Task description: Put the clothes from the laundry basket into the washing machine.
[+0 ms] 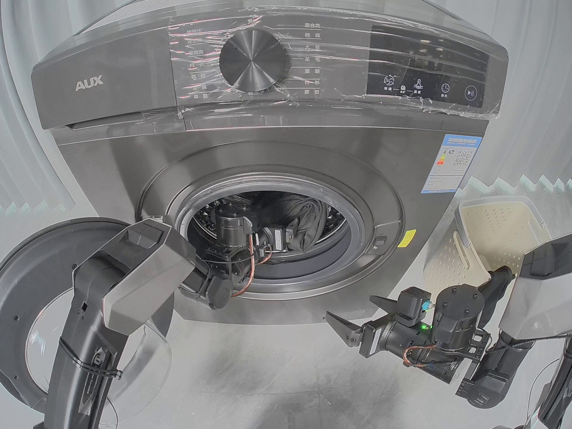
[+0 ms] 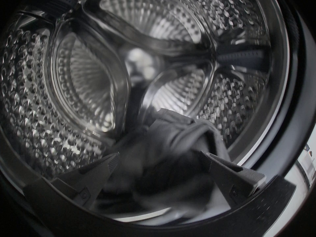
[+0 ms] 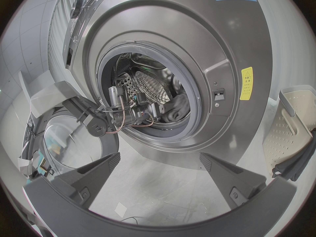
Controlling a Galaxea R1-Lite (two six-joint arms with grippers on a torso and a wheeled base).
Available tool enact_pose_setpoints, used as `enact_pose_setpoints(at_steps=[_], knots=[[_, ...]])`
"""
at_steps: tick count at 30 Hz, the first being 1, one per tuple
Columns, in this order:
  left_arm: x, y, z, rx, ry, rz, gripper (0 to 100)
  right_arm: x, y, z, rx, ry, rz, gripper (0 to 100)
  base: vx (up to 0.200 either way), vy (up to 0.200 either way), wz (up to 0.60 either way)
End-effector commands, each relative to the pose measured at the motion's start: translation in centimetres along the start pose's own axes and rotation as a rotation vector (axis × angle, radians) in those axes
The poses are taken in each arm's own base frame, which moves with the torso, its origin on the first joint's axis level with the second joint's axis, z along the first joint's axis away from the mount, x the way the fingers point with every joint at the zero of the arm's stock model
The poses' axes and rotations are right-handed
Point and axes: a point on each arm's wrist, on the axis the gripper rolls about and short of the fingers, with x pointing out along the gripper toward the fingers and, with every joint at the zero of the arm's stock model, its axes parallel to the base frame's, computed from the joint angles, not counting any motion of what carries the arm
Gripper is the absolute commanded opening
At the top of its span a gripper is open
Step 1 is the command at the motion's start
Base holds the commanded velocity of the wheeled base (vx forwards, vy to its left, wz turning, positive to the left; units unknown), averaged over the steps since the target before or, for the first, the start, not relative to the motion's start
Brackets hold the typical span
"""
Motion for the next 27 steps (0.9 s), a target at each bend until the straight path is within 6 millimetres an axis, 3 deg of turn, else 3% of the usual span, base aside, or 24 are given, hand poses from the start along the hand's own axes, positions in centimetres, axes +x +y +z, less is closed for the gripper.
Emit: enact_pose_setpoints(at_steps=[1,10,17,22,27], knots=[[-2.1,0.2,0.4,0.029,0.088,0.012,100,0.0,0.0,-0.1,-0.001,0.004,0.000,100,0.000,0.000,0.00],[-2.8,-0.1,0.7,0.034,0.119,0.007,100,0.0,0.0,-0.1,-0.001,0.005,-0.001,100,0.000,0.000,0.00],[-5.4,-2.2,1.1,0.043,0.135,-0.043,100,0.0,0.0,-0.1,-0.001,0.005,-0.001,100,0.000,0.000,0.00],[-10.1,-5.0,0.9,0.058,0.167,-0.114,100,-0.2,-0.1,0.2,0.001,-0.004,-0.001,100,0.000,0.000,0.00],[-15.4,-5.9,1.7,0.066,0.224,-0.158,100,-0.4,0.0,0.2,0.000,-0.004,0.002,100,0.000,0.000,0.00]])
